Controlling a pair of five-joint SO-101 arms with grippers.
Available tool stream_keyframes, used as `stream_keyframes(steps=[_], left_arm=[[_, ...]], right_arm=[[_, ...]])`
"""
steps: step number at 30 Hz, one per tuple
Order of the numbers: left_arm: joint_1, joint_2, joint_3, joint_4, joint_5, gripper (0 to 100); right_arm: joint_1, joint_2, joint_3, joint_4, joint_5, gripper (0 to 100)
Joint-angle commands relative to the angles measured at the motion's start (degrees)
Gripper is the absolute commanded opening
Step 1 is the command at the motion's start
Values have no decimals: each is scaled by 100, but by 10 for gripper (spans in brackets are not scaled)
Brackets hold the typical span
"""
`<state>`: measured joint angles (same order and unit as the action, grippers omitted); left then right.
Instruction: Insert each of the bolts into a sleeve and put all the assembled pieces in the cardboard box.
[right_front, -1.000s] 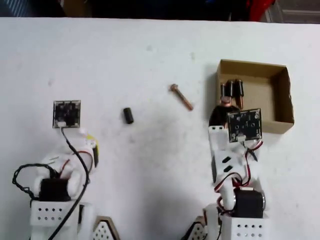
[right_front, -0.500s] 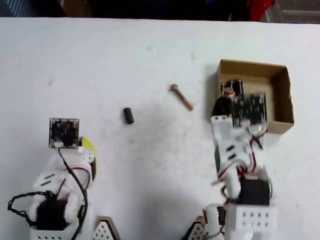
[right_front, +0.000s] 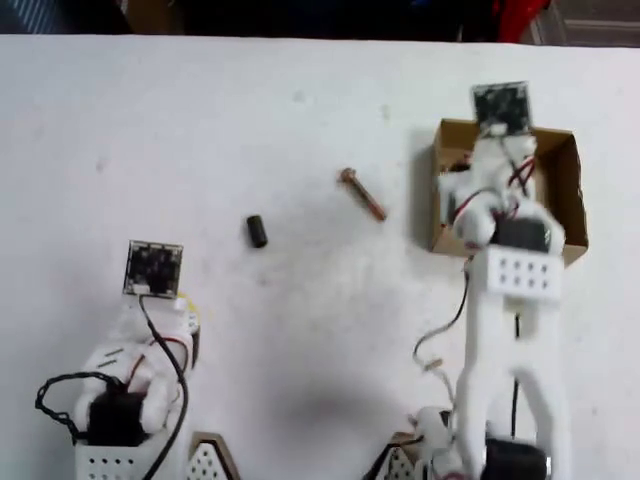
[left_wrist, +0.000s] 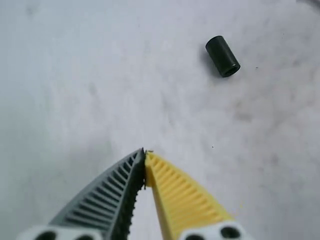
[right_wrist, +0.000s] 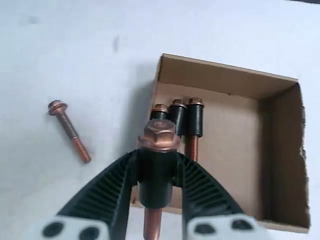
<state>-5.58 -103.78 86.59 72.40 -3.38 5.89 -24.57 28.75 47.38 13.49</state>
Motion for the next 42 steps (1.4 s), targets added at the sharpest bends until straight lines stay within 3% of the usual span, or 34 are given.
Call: stream_keyframes(steps=[1,15,25,30,36,42], left_arm=[[-22,-48,-26,88,-79,22],[-31,-48,281,70,-88,23],[-31,-48,290,70,-97,23],[-31,-48,308,70,-387,23],[-31,-48,580,-325,-387,23],[-31,-48,589,-378,-378,23]], right_arm=[[330,743,-905,-277,35,18],[884,3969,-3385,-286,70,18],[892,5569,-4545,-277,62,47],[875,5798,-4695,-268,70,186],[822,5596,-4668,-259,70,144],[637,4875,-4668,593,70,129]])
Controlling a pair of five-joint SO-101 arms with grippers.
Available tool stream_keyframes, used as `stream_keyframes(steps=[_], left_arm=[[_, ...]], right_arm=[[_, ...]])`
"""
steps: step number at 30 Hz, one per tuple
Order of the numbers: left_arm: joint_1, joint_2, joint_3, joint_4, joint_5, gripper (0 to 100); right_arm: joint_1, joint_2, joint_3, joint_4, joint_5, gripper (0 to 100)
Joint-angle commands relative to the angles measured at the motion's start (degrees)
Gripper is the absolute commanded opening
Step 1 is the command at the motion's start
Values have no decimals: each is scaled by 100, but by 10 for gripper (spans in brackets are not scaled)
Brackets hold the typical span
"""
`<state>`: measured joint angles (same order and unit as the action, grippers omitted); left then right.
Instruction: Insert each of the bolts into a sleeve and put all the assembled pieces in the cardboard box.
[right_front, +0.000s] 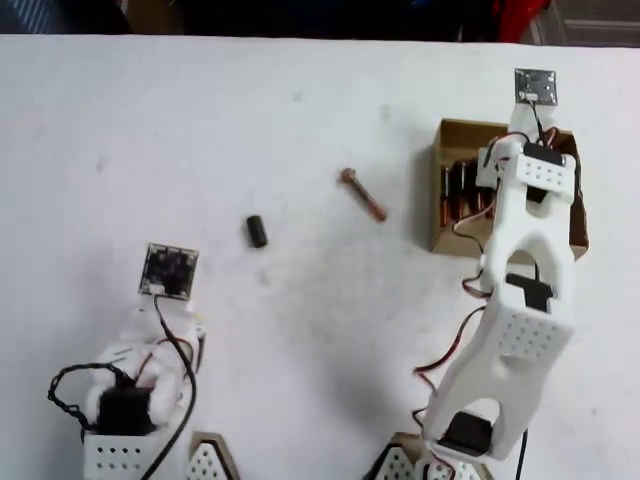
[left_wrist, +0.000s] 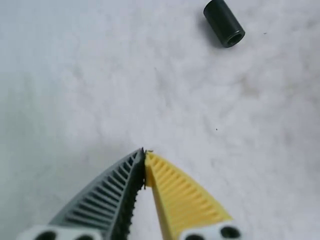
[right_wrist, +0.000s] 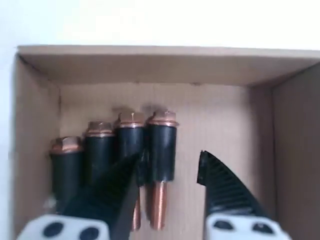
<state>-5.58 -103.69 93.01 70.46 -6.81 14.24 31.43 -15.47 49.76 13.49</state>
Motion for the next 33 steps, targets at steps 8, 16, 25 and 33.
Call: stream_keyframes(steps=[8,16,25,33], left_arm=[[-497,-57,-237,-158,-18,23],[-593,-57,-273,-158,-18,23],[-699,-57,-281,-149,-18,23],[-1314,-57,-422,-132,-18,22]], right_arm=[[-822,-1596,-246,1569,44,130],[-1956,-2571,-246,2862,18,128],[-3538,-3002,-246,3574,18,128],[-4347,-2993,-237,3556,18,128]])
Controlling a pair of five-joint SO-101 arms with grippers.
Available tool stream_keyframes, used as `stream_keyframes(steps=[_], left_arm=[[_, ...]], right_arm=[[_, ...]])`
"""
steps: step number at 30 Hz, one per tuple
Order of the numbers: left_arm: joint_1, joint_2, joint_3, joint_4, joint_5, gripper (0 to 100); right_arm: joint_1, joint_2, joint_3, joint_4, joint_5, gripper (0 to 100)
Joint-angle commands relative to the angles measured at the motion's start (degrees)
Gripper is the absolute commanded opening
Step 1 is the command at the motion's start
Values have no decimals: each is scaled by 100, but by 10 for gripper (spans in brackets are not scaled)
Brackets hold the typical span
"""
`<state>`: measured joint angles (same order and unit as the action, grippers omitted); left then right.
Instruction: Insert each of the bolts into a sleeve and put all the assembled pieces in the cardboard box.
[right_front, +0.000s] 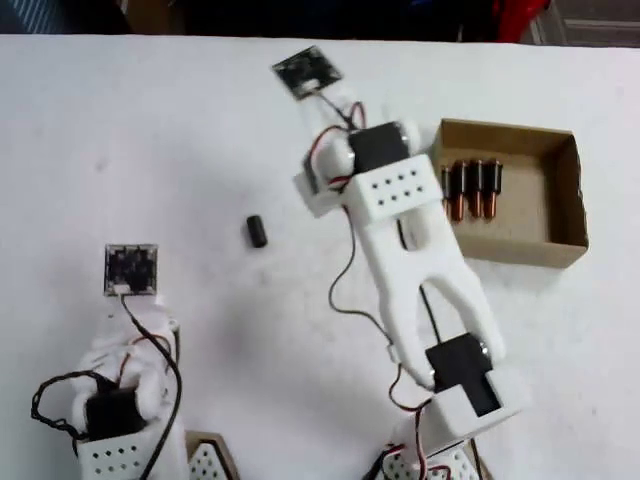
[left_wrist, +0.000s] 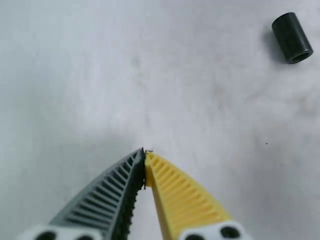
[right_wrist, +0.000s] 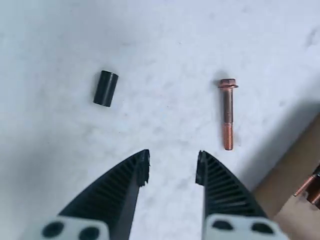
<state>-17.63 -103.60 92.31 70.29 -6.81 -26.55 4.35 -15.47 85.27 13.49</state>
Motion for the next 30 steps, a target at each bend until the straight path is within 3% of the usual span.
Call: stream_keyframes(steps=[1,10,22,30], left_arm=[[-110,-66,-360,-62,-18,22],[-462,-75,-510,114,-18,22],[-673,-75,-519,18,-18,22],[-673,-75,-519,35,-18,22]], right_arm=[[-356,-242,-255,-4,18,129],[-620,1033,-1363,-48,-536,129],[-998,3240,-2699,-57,-554,127],[-1051,3952,-3763,48,-1187,127]])
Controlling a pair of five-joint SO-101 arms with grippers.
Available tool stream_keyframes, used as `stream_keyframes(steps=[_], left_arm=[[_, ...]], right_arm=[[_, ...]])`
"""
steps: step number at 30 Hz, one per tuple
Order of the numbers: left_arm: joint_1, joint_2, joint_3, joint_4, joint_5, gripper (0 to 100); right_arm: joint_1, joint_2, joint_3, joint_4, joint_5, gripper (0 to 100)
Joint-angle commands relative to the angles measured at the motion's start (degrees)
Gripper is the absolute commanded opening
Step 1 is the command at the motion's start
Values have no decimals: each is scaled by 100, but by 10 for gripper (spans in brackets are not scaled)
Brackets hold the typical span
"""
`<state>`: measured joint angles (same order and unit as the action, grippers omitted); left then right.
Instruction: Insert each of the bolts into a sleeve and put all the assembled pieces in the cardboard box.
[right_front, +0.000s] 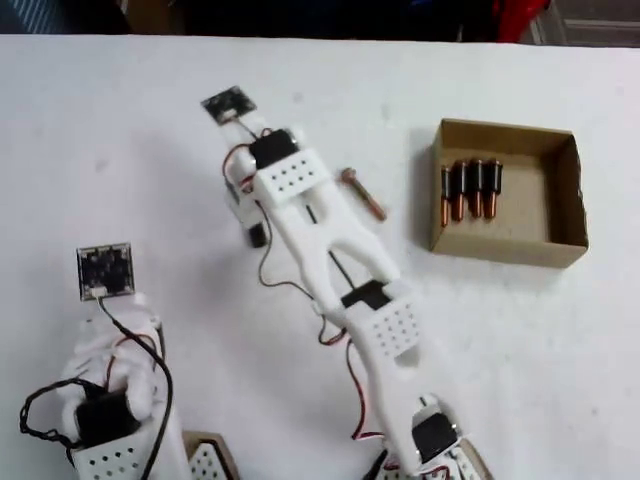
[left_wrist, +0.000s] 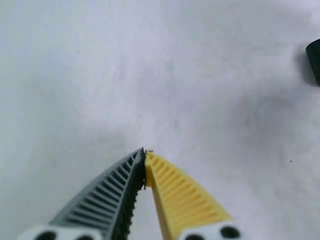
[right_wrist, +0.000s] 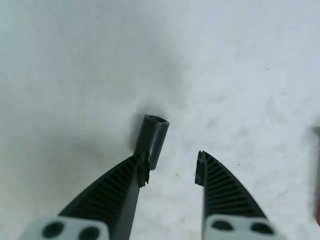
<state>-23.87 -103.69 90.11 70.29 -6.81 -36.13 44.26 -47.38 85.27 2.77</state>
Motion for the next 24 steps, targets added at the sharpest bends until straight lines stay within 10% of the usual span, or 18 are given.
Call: stream_keyframes(steps=[1,24], left_arm=[[-40,-66,-299,35,-18,22],[-13,-66,-273,26,-18,22]], right_arm=[[-110,-22,-677,127,-123,127],[-532,611,-1178,224,-554,127]])
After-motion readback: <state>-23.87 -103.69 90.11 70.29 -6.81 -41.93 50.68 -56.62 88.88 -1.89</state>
